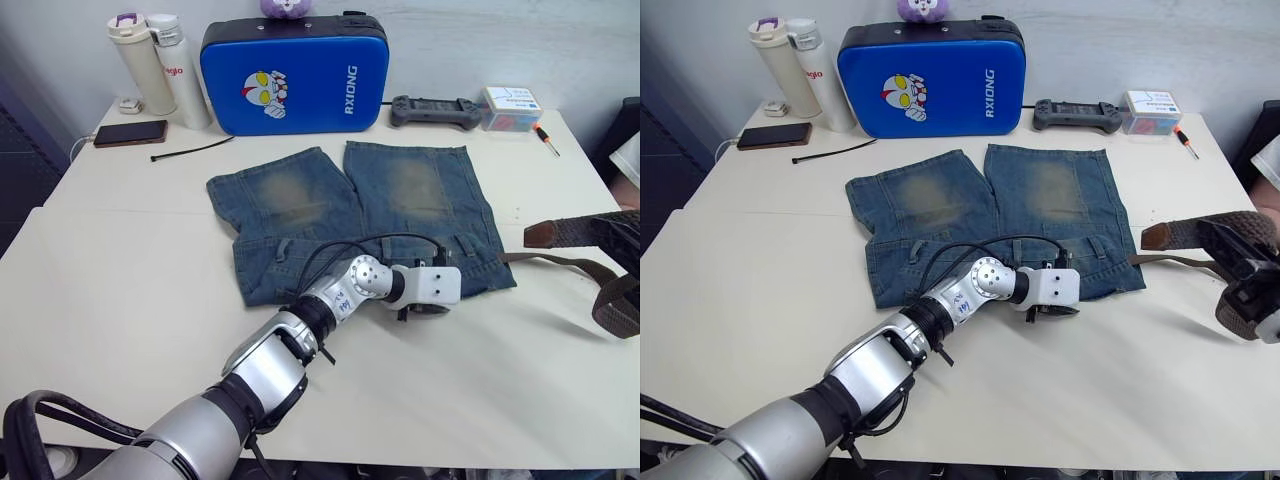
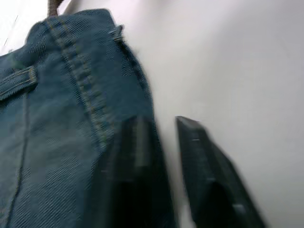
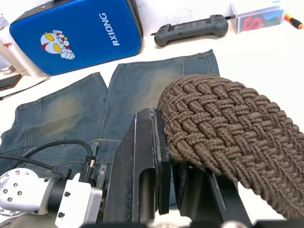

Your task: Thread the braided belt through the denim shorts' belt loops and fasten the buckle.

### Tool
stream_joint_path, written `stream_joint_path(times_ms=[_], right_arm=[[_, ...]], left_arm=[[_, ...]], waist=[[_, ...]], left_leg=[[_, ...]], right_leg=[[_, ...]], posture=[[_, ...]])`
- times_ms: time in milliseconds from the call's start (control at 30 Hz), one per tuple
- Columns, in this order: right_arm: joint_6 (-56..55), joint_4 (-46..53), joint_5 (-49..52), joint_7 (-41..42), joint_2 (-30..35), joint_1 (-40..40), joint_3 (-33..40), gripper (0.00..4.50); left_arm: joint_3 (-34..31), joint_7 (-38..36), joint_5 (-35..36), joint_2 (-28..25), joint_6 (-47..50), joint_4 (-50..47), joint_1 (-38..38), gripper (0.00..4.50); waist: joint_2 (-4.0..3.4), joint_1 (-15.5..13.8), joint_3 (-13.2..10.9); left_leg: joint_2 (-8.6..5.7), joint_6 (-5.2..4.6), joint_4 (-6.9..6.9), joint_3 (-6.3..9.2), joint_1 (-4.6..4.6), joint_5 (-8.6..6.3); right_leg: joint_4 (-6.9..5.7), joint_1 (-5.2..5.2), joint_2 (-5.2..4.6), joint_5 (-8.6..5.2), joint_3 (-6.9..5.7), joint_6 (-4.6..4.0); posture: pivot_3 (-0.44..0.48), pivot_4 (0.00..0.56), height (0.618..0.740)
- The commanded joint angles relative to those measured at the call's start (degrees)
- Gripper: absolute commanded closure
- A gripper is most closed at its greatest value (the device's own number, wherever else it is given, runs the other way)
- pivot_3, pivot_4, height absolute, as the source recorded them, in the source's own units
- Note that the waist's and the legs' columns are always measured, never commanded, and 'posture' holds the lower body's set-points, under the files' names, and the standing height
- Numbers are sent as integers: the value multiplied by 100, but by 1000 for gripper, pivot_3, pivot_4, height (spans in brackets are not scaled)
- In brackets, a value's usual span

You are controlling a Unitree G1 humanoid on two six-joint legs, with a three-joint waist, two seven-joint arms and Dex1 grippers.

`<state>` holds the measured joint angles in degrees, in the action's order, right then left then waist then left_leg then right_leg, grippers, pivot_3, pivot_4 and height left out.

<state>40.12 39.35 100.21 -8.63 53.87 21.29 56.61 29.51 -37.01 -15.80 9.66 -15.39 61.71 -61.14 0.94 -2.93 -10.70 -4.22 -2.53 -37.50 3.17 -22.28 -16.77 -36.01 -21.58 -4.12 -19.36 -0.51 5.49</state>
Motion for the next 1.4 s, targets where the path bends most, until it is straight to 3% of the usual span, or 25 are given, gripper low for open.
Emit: stream_joint_path(times_ms=[33,167,300,433,567,700,1067,1100,1167,1400], right_arm=[[-134,51,28,23,46,-119,24,4500],[-84,-2,-7,93,78,-242,-289,4500],[46,13,-75,221,102,-271,-667,4500],[30,93,35,63,59,-305,-1093,4500],[-123,237,299,-189,-110,-334,-1443,4500],[-287,483,530,-422,-257,-313,-1761,4500],[-759,1010,779,-998,-663,131,-2264,4500],[-774,1036,759,-1013,-676,179,-2292,4500],[-779,1060,737,-1004,-667,286,-2317,4500],[-798,993,834,-1039,-618,308,-2517,4500]], left_arm=[[-76,-133,-79,-194,-41,120,152,4436],[-346,-647,239,-353,-1,-207,330,4436],[-494,-1869,692,-847,320,-1260,765,4436],[-351,-3099,1050,-1736,848,-2933,1464,4436],[-296,-3821,1426,-2544,1554,-4472,2138,4436],[-274,-4080,1651,-3021,2186,-5350,2549,4436],[-421,-4047,2246,-3287,3707,-6226,2994,4436],[-495,-4048,2359,-3307,3873,-6256,3017,3769],[-671,-4060,2568,-3416,4121,-6353,3045,3132],[-1622,-3969,3572,-3959,5054,-7082,2917,39]], waist=[[0,2,0],[-1,41,1],[-6,136,4],[-21,189,13],[-32,162,19],[-37,134,22],[-42,146,25],[-42,146,25],[-43,152,25],[-46,157,27]], left_leg=[[0,0,1,-1,0,0],[2,8,7,-11,6,4],[4,23,15,-18,11,13],[5,42,20,-19,14,24],[8,48,22,-18,16,28],[6,46,15,-15,12,27],[5,42,20,-13,12,25],[5,42,19,-13,12,25],[5,42,16,-13,12,25],[6,41,18,-13,13,25]], right_leg=[[1,-1,0,0,0,0],[-1,-4,2,0,8,0],[-4,-6,3,0,15,-1],[-4,-8,3,0,20,-2],[-3,-10,3,0,23,-6],[2,-7,0,0,21,-6],[4,-6,-1,0,20,-6],[4,-6,-1,0,20,-6],[2,-6,-1,0,22,-6],[4,-7,-1,0,22,-6]], posture=[[0,150,740],[0,150,740],[0,150,740],[0,150,740],[0,150,740],[0,150,740],[0,150,740],[0,150,740],[0,150,740],[0,150,740]])
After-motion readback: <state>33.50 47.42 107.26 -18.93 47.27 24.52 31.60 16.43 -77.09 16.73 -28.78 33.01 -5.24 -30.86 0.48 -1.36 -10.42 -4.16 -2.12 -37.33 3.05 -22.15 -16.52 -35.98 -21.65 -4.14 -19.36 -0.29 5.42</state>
